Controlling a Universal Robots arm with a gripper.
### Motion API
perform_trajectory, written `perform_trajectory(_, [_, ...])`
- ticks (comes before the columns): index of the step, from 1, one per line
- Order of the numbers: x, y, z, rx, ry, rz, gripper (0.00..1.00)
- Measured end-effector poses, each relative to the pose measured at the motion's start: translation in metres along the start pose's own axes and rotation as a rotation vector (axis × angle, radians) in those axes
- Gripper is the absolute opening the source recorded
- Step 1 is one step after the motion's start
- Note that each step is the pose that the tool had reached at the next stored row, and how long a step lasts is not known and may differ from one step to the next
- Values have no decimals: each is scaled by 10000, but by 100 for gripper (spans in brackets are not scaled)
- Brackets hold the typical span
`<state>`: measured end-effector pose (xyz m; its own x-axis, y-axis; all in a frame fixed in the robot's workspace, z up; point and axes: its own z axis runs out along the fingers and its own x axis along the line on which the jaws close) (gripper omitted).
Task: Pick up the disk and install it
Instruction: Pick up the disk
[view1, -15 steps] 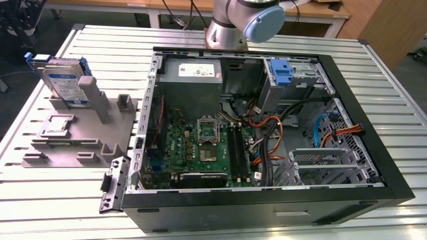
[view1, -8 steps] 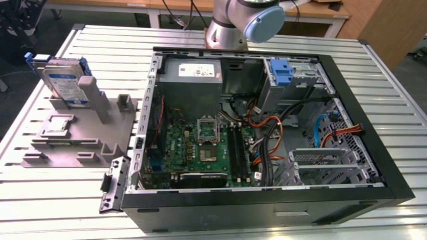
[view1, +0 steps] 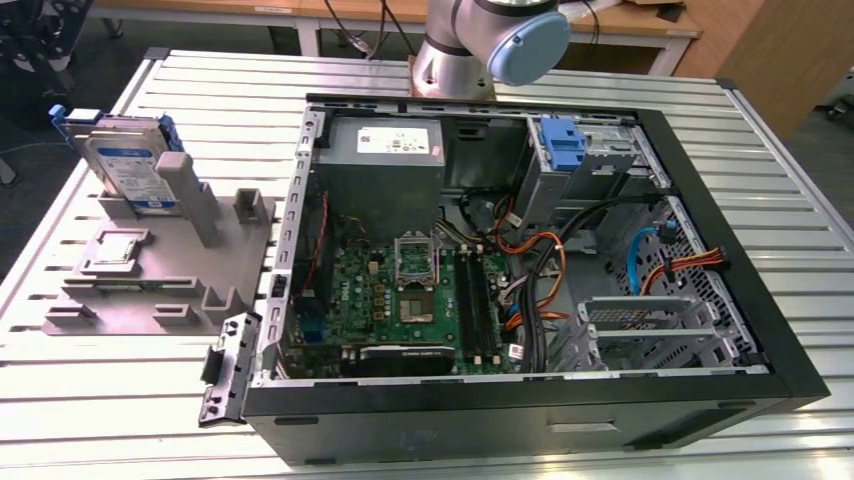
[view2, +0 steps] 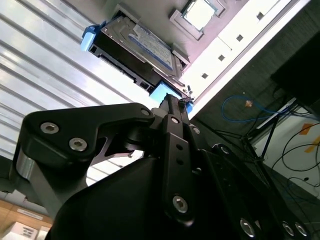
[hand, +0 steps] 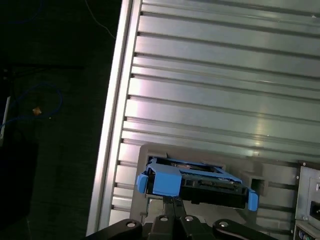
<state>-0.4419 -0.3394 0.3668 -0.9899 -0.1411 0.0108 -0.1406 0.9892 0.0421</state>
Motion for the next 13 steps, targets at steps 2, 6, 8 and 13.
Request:
perform_trajectory(2, [0,0,0,3,14,-330,10])
perform_trajectory(6, [0,0,1,11,44,-1045,10])
perform_trajectory(8, [0,0,2,14,57,-1366,10])
perform_trajectory(13, [-1,0,8,27,73,-2160,10])
